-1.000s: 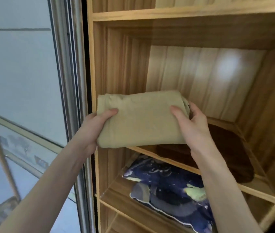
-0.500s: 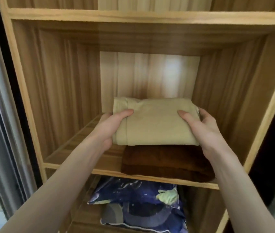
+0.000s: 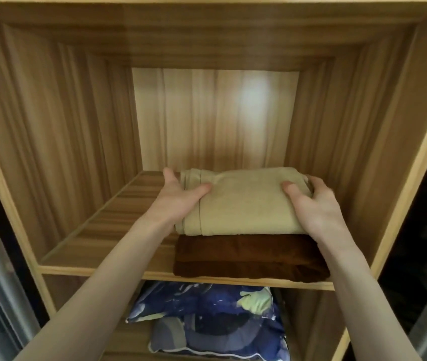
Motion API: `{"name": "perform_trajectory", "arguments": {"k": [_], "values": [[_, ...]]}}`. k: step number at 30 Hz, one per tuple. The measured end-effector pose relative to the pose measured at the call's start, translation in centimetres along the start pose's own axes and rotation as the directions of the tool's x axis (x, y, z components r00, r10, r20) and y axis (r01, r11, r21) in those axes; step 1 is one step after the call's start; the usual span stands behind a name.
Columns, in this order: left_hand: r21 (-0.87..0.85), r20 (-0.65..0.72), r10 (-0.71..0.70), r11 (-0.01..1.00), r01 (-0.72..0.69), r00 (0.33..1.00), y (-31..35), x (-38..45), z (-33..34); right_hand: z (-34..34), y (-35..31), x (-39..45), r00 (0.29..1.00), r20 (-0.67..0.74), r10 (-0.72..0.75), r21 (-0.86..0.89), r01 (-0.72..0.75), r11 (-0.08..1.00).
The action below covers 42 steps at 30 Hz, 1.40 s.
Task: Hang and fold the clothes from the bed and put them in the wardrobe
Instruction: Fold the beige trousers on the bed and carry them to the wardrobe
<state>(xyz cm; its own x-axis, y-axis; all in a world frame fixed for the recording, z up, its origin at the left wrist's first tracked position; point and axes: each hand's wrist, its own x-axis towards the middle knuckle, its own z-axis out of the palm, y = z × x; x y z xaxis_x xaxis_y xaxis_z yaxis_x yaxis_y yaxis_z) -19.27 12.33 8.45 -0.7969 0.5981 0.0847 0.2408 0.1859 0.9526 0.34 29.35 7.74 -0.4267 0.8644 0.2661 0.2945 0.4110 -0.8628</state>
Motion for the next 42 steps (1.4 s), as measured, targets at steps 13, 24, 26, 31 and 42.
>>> {"name": "perform_trajectory", "arguments": {"k": [13,24,26,31,42], "values": [[0.710,0.028,0.481,0.607,-0.356,0.876,0.0,-3.9,3.1,-0.4,0.3,-1.5,0.861,0.201,-0.466,-0.404,0.507,0.762],[0.764,0.017,0.557,0.528,-0.370,0.830,-0.3,-3.3,3.5,0.4,0.3,-1.5,0.871,0.123,-0.475,-0.374,0.484,0.791],[0.772,0.049,0.588,0.491,-0.404,0.807,-0.1,-3.4,4.0,0.3,-0.3,-2.2,0.871,0.088,-0.484,-0.402,0.475,0.782],[0.721,0.124,0.652,0.458,-0.520,0.748,-0.1,-3.8,3.9,0.2,-1.2,-5.6,0.849,0.003,-0.528,-0.497,0.460,0.736],[0.199,0.222,0.889,0.361,-0.911,0.401,-2.9,-8.3,6.3,-3.1,3.0,-19.4,0.785,-0.336,-0.521,-0.763,0.097,0.639]]}}
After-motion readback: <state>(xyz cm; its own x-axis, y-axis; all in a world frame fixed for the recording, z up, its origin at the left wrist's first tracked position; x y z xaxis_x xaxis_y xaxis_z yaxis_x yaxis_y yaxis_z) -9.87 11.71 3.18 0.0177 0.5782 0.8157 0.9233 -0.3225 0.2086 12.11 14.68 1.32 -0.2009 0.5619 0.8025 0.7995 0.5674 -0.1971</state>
